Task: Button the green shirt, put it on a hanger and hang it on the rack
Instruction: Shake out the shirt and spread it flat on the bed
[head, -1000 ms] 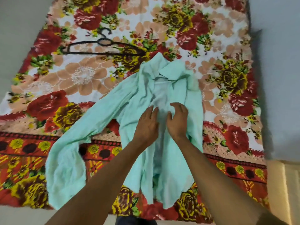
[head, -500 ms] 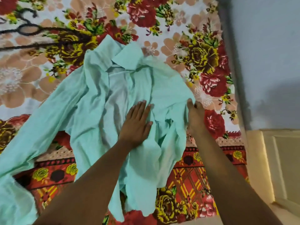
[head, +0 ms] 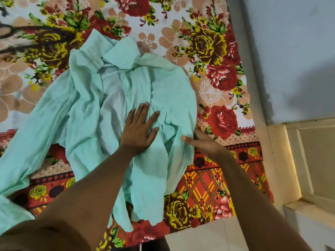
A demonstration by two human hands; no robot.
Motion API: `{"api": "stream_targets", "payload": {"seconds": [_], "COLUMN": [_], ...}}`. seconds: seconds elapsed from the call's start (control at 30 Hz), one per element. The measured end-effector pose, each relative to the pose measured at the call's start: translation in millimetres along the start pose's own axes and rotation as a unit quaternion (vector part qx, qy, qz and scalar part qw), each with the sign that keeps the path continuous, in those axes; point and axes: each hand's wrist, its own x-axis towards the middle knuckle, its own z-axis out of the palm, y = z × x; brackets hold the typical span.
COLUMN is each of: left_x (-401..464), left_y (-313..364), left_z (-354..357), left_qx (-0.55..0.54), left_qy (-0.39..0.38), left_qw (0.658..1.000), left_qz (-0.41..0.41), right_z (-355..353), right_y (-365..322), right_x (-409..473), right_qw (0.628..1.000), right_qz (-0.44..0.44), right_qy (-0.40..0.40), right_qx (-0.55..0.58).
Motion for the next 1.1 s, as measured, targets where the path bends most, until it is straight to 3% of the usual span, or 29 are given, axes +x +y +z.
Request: {"api": "stream_targets", "payload": {"seconds": [0.07, 0.13, 0.23, 0.3, 0.37, 0.4, 0.47, 0.57, 0.63, 0.73, 0.83, 0.93, 1.0, 1.1], "left_x": [-2, -8, -25, -30, -28, -27, -30, -46, -58, -66, -57, -48, -45, -38], "left_y": [11, 35, 58, 57, 63, 73, 99, 131, 148, 162, 169, 177, 181, 194], "left_z": [-7, -13, -4, 4, 1, -3, -11, -15, -16, -14, -23, -26, -24, -21], "left_qx": [-0.038, -0.057, -0.020, 0.015, 0.031, 0.033, 0.000, -0.074, -0.095, -0.186, -0.344, -0.459, -0.544, -0.675], "left_qy": [0.003, 0.007, -0.053, -0.089, -0.114, -0.114, -0.098, -0.111, -0.162, -0.213, -0.255, -0.297, -0.311, -0.307], "left_qw": [0.999, 0.998, 0.997, 0.995, 0.993, 0.993, 0.994, 0.986, 0.980, 0.958, 0.890, 0.809, 0.736, 0.595], "left_qz": [-0.026, -0.006, 0.061, 0.049, 0.009, 0.001, 0.042, 0.099, 0.060, -0.055, -0.157, -0.218, -0.256, -0.310], "right_z": [4, 5, 8, 6, 4, 4, 5, 7, 8, 10, 0, -3, 6, 19], "right_y": [13, 22, 26, 25, 28, 30, 39, 60, 72, 65, 59, 70, 82, 99], "right_x": [-6, -6, -11, -27, -46, -55, -64, -60, -64, -78, -88, -95, -102, -109], "right_qw": [0.995, 0.991, 0.969, 0.917, 0.868, 0.867, 0.904, 0.954, 0.954, 0.916, 0.893, 0.932, 0.959, 0.972], "right_qz": [0.025, 0.029, 0.024, -0.015, -0.061, -0.074, -0.065, 0.044, 0.052, -0.072, -0.120, -0.046, 0.002, 0.044], "right_qy": [-0.020, 0.043, 0.192, 0.326, 0.431, 0.447, 0.399, 0.288, 0.291, 0.394, 0.417, 0.327, 0.231, 0.126], "right_qx": [-0.091, -0.127, -0.155, -0.232, -0.240, -0.209, -0.142, -0.065, -0.054, 0.024, 0.117, 0.147, 0.163, 0.193]}}
